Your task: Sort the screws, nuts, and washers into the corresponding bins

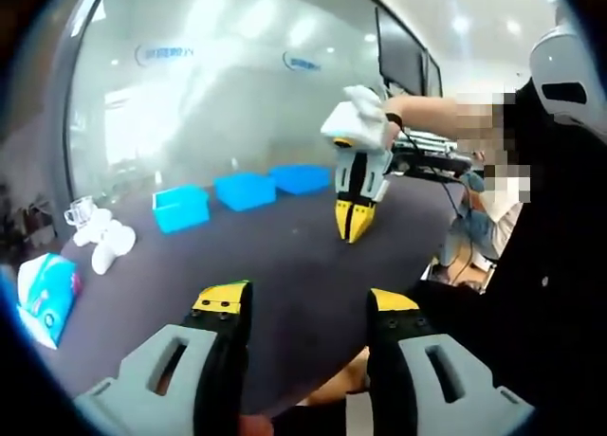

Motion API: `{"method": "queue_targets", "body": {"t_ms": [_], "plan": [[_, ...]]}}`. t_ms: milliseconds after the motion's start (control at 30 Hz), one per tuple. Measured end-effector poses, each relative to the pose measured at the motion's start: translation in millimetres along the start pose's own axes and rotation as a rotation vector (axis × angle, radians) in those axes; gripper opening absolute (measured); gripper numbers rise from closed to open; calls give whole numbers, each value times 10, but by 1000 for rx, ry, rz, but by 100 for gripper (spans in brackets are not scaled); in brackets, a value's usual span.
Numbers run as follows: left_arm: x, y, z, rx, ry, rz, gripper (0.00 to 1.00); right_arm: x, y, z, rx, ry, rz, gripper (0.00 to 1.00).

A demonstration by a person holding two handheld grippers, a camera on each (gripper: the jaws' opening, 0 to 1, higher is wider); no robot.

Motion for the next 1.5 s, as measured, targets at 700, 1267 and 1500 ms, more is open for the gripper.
{"method": "queue_targets", "body": {"t_ms": [700,1267,1500], "plan": [[55,-228,-141,14,-87,95,45,849,57,37,-357,477,678,2],[88,-313,-286,37,-148,132,45,1365,120,270,-553,955,997,2],[97,-324,-284,39,-152,135,45,1408,-76,596,-518,947,992,2]]}}
Point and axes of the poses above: the point that each gripper's makers call its tool centre point, and the gripper's own axes: x roughly backward along the fingers, z roughly to its right, y roughly out of its underside, the point moved 3 cm from there along x, roughly backward along the fingers, and after that the axes turned 1 degree about x, right-handed, at the moved point
